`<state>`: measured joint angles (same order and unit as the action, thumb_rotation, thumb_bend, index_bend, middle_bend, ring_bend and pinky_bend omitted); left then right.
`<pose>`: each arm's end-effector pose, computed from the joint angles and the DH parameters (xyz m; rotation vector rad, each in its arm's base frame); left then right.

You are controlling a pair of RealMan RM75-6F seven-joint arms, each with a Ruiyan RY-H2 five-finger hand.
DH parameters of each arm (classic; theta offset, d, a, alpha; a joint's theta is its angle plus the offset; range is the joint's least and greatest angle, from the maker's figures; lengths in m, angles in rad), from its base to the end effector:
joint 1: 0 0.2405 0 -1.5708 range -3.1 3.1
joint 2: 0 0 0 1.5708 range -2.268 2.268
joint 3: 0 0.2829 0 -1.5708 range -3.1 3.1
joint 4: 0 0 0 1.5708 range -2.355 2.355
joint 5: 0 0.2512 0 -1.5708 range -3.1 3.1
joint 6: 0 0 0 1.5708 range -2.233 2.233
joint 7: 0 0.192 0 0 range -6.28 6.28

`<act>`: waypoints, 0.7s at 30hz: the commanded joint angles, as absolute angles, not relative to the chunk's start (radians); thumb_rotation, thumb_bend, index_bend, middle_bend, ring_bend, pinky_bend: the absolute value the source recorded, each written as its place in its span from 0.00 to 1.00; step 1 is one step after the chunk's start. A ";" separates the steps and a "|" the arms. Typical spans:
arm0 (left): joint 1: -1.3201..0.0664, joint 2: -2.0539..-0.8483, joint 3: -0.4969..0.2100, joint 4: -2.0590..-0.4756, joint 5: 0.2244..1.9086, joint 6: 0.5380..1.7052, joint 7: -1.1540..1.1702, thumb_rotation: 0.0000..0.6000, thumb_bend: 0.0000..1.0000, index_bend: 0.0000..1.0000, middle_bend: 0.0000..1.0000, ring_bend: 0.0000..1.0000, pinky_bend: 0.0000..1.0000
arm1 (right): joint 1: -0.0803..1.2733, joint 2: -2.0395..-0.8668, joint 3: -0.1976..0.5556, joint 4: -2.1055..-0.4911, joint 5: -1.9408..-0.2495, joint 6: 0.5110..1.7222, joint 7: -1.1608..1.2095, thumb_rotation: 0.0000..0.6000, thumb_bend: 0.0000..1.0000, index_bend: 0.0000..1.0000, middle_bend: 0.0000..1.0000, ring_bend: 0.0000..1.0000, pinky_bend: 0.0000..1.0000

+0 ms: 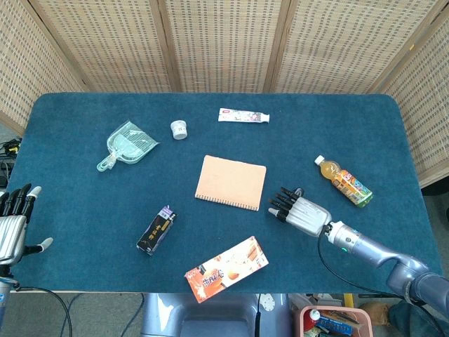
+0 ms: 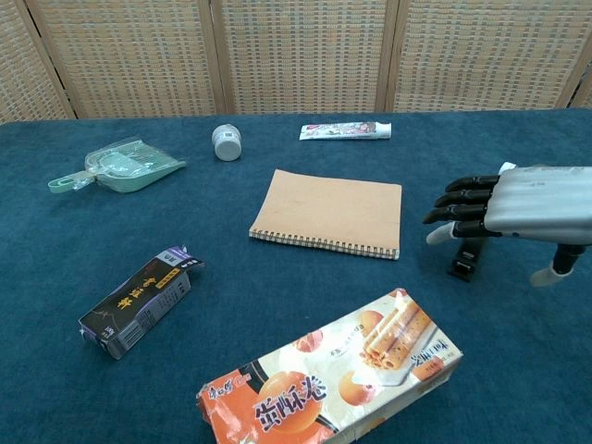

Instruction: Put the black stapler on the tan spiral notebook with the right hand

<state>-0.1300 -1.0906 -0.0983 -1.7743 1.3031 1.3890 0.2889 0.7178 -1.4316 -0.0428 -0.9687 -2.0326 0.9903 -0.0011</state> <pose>-0.3379 0.2557 0.1269 -1.3648 -0.9012 -0.7043 -0.2682 -0.4058 -0.0373 2.4074 -0.0641 0.5910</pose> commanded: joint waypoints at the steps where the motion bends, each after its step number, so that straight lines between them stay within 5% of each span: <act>1: -0.133 -1.089 -0.101 -1.773 1.295 1.384 0.286 1.00 0.04 0.00 0.00 0.00 0.00 | 0.739 -1.466 -0.059 -0.927 -2.014 0.956 -0.006 1.00 0.19 0.17 0.10 0.00 0.06; 4: -0.137 -1.087 -0.102 -1.772 1.287 1.378 0.283 1.00 0.04 0.00 0.00 0.00 0.00 | 0.744 -1.485 -0.070 -0.899 -2.005 0.949 -0.001 1.00 0.28 0.24 0.16 0.04 0.13; 11: -0.144 -1.081 -0.105 -1.770 1.274 1.367 0.272 1.00 0.04 0.00 0.00 0.00 0.00 | 0.750 -1.550 -0.083 -0.803 -1.990 0.999 0.019 1.00 0.55 0.59 0.49 0.36 0.36; 21: -0.152 -1.072 -0.104 -1.774 1.264 1.351 0.259 1.00 0.05 0.00 0.00 0.00 0.00 | 0.801 -1.542 -0.056 -0.789 -2.000 1.143 0.031 1.00 0.57 0.60 0.52 0.39 0.38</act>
